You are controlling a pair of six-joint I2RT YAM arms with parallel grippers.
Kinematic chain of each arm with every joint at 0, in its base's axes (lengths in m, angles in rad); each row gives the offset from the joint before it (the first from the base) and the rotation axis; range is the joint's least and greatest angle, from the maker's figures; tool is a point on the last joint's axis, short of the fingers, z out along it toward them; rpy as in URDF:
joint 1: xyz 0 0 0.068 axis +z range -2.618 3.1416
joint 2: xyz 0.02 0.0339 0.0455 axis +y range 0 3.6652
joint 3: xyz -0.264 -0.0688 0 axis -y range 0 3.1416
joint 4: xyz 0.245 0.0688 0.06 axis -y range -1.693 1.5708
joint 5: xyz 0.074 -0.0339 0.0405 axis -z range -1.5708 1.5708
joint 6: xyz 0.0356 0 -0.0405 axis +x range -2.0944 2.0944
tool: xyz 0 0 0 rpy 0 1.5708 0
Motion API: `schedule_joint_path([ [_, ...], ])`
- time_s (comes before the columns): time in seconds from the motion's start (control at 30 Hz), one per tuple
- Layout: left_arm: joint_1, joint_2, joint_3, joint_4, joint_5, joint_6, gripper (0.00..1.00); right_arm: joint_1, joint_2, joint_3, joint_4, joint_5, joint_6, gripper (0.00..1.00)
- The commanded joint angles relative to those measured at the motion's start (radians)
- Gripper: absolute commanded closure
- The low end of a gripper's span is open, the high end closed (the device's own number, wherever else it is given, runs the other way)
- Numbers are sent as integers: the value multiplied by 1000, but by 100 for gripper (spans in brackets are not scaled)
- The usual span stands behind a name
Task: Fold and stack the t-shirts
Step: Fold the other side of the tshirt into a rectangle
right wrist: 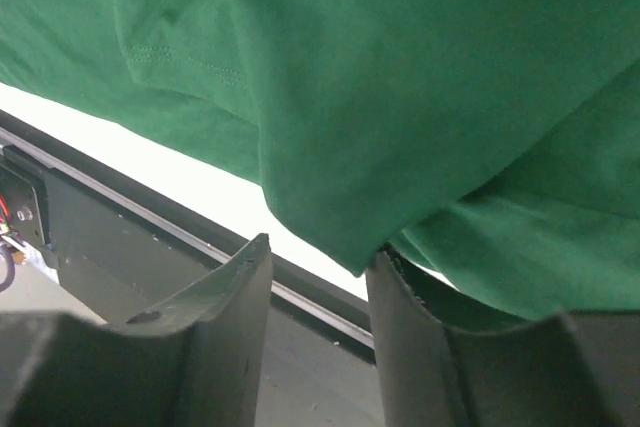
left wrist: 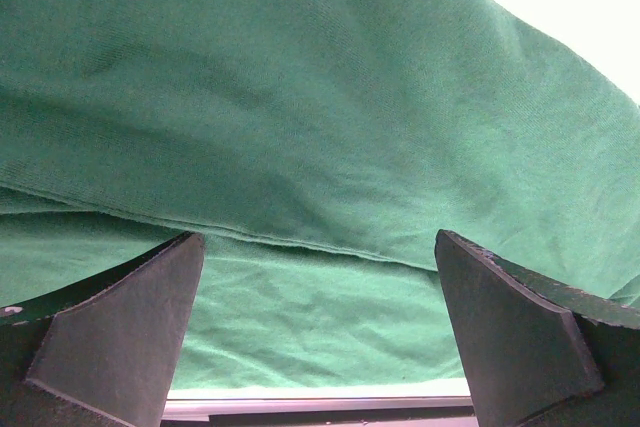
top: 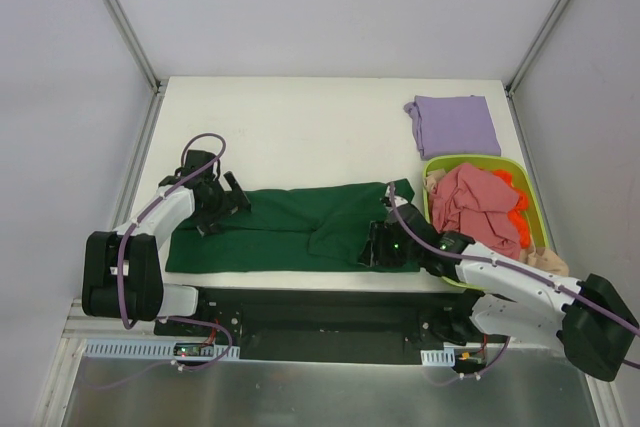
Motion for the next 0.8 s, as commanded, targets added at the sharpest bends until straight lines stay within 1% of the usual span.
schedule_joint_path([
  [0.0, 13, 8, 19, 1, 14, 19, 1, -8, 3, 82, -148, 33, 21, 62],
  [0.07, 13, 8, 19, 3, 14, 21, 1, -9, 7, 96, -188, 53, 20, 69],
  [0.1, 13, 10, 21, 1, 15, 21, 1, -12, 11, 103, -208, 66, 23, 71],
  [0.13, 13, 8, 18, 0, 14, 21, 1, -14, 15, 108, -228, 66, 29, 74],
  [0.17, 13, 10, 19, 1, 15, 21, 1, -17, 21, 117, -254, 99, 36, 76],
  [0.23, 13, 8, 19, 1, 12, 22, 1, -19, 38, 133, -323, 109, 58, 77],
  [0.27, 13, 10, 18, 0, 12, 22, 1, -19, 46, 140, -357, 116, 69, 75],
  [0.3, 13, 10, 21, 0, 10, 22, 1, -19, 56, 145, -384, 127, 73, 71],
  [0.33, 13, 10, 21, 0, 10, 22, 1, -17, 61, 150, -406, 147, 73, 65],
  [0.43, 13, 16, 24, 1, 10, 22, 1, -19, 70, 157, -428, 213, 67, 58],
  [0.47, 13, 19, 24, 1, 15, 24, 1, -19, 73, 163, -429, 224, 60, 51],
  [0.5, 13, 20, 26, 1, 17, 27, 1, -17, 75, 177, -446, 230, 44, 42],
  [0.57, 13, 19, 26, 0, 23, 28, 1, -17, 72, 218, -463, 231, -8, 32],
  [0.6, 13, 17, 26, 1, 27, 28, 1, -17, 63, 235, -458, 216, -43, 24],
  [0.63, 13, 16, 27, 1, 29, 30, 1, -17, 49, 248, -443, 193, -58, 18],
  [0.67, 13, 14, 30, 1, 36, 31, 1, -17, 37, 251, -413, 160, -90, 8],
  [0.7, 13, 13, 32, 1, 40, 33, 1, -17, 23, 254, -382, 120, -111, 1],
  [0.73, 13, 11, 32, 0, 41, 34, 1, -16, 14, 255, -333, 48, -126, 4],
  [0.77, 13, 10, 33, 1, 43, 34, 1, -16, 9, 251, -284, -6, -134, 4],
])
